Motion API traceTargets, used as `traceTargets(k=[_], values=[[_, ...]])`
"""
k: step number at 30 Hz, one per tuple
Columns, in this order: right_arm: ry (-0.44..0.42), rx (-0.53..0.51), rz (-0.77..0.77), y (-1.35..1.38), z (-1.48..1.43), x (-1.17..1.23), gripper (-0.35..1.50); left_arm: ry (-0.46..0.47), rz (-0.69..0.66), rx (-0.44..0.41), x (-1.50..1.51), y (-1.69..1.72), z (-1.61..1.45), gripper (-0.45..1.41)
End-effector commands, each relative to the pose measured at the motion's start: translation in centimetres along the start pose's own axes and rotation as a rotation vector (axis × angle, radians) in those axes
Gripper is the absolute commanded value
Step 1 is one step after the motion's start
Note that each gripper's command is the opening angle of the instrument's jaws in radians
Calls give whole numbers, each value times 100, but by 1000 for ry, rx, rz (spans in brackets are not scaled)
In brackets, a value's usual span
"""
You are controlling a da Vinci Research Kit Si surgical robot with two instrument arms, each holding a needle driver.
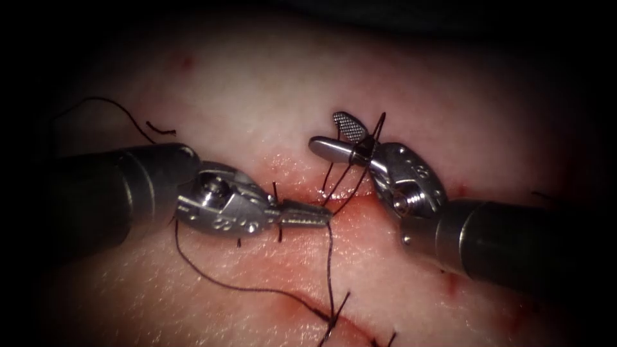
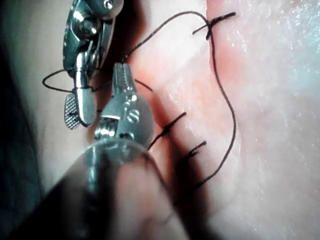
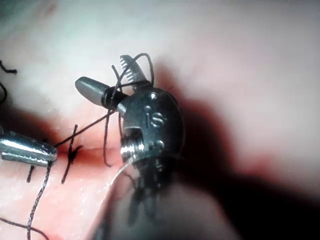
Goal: Wound Closure
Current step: Grasp the suture tail with the right jaws, then tension by pulling the right hand down and the left hand up.
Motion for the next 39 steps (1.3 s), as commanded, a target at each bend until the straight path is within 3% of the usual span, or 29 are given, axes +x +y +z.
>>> traceTargets(k=[1, 2, 3, 12, 16, 17, 19, 20, 22, 26, 33, 39], values=[[-7, 6, -5, -3, 11, -7, 84, -3, 3, 1, -5, -4, 5, -45], [-12, 4, -7, -3, 11, -7, 71, -5, 9, 1, -5, -4, 4, -45], [-33, -5, -15, -3, 7, -7, -35, -10, 9, -2, -7, -3, 0, -45], [16, -42, -13, -10, -23, -11, -35, -55, -51, 40, -34, -25, -31, -45], [32, -23, -20, -20, -38, -26, -35, -92, -93, 64, -67, -52, -51, -45], [35, -14, -28, -25, -45, -36, -35, -122, -120, 86, -91, -70, -64, -45], [36, -12, -25, -26, -48, -39, -35, -134, -137, 96, -102, -77, -70, -45], [39, -9, -31, -29, -53, -46, -35, -161, -170, 115, -128, -91, -82, -45], [40, -7, -34, -30, -56, -50, -35, -170, -184, 122, -138, -96, -87, -45], [44, 4, -54, -32, -70, -65, -35, -196, -235, 148, -187, -113, -103, -45], [32, 7, -75, -37, -86, -82, -35, -226, -269, 186, -239, -141, -112, -45], [21, 11, -94, -42, -102, -96, -35, -236, -297, 204, -264, -165, -112, -45]])
